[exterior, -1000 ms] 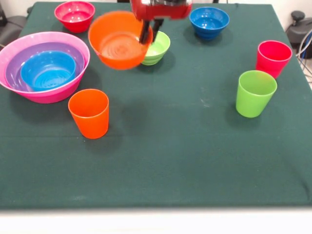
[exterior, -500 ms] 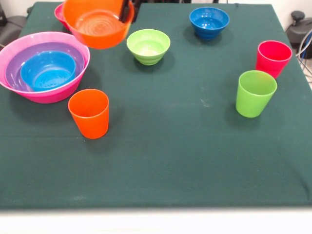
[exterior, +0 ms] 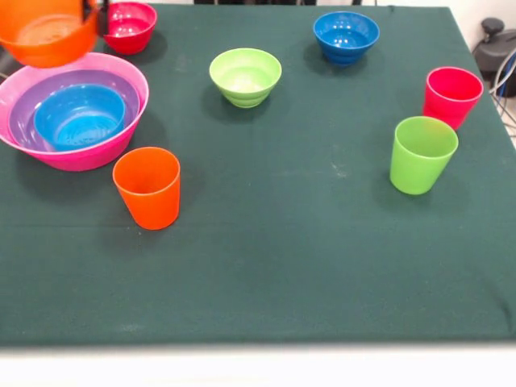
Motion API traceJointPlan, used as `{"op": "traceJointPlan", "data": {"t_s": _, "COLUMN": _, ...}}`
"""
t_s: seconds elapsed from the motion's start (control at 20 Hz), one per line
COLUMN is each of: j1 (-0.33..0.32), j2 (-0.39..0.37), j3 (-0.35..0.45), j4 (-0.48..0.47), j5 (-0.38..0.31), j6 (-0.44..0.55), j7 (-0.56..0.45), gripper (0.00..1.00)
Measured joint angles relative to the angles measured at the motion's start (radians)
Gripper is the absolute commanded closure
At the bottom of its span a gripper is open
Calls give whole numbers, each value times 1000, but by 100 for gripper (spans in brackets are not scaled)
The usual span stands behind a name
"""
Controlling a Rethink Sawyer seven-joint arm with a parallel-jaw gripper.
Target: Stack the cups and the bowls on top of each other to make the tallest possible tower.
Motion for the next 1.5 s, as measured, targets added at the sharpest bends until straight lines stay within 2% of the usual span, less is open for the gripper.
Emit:
{"op": "traceJointPlan", "data": {"t_s": 0.1, "j1": -28, "j2": 0, "j3": 5, "j4": 14, "j5": 0, "j6": -16, "j7": 0, "gripper": 100}}
{"op": "traceJointPlan", "data": {"t_s": 0.15, "j1": -66, "j2": 3, "j3": 11, "j4": 33, "j5": 0, "j6": -39, "j7": 0, "gripper": 100}}
{"op": "traceJointPlan", "data": {"t_s": 0.45, "j1": -145, "j2": 29, "j3": 26, "j4": 94, "j5": -11, "j6": -111, "j7": 0, "gripper": 100}}
{"op": "traceJointPlan", "data": {"t_s": 0.7, "j1": -164, "j2": 57, "j3": 34, "j4": 147, "j5": -39, "j6": -158, "j7": 0, "gripper": 100}}
{"op": "traceJointPlan", "data": {"t_s": 0.95, "j1": -164, "j2": 74, "j3": 61, "j4": 176, "j5": -61, "j6": -163, "j7": 0, "gripper": 100}}
{"op": "traceJointPlan", "data": {"t_s": 1.5, "j1": -160, "j2": 77, "j3": 114, "j4": 177, "j5": -85, "j6": -163, "j7": 0, "gripper": 100}}
